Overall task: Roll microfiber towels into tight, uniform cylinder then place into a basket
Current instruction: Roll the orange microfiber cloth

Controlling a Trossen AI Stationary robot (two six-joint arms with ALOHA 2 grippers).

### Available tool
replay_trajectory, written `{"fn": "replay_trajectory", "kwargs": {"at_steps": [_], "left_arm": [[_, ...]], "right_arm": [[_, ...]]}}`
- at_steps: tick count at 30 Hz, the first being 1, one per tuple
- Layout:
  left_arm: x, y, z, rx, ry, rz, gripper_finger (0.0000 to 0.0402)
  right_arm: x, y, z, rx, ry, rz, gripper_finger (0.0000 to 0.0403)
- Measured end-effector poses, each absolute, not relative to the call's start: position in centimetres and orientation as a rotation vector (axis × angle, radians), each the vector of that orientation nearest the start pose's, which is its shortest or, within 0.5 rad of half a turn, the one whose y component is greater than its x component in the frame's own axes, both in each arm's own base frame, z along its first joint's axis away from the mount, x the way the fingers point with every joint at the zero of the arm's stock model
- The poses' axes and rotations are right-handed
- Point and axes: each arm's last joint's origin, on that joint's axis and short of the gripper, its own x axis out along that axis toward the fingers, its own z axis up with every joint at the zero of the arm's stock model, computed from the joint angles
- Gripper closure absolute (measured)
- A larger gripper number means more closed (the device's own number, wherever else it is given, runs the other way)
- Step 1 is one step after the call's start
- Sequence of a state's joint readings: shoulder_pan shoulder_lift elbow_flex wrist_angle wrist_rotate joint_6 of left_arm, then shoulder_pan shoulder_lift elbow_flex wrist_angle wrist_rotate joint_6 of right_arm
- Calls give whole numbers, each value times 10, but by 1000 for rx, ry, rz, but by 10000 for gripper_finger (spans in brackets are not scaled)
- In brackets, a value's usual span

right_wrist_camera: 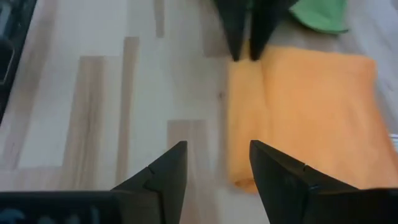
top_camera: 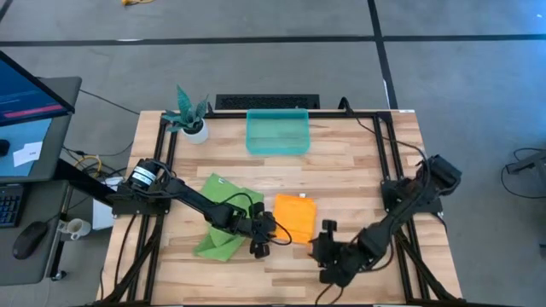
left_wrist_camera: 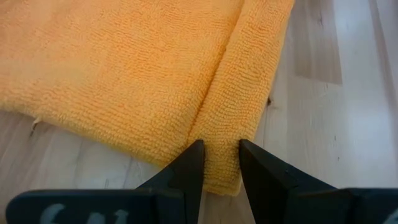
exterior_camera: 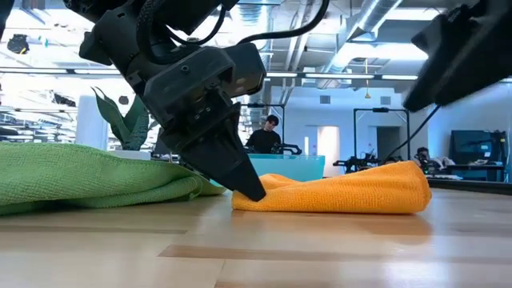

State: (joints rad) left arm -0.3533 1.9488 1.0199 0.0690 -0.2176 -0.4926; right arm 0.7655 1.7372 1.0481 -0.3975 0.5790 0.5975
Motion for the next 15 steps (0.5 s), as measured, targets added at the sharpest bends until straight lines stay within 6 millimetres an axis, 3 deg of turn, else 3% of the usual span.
{"fn": "replay_trajectory", "kwargs": {"at_steps": [8,15], "left_arm": [[354,-123,116,-246,830,90,304],[354,-123,116,-247,835,91,304]], "right_arm": [[277,219,135,-143,834,-130,247],[284,211,131,-128,857,-145,367]]}}
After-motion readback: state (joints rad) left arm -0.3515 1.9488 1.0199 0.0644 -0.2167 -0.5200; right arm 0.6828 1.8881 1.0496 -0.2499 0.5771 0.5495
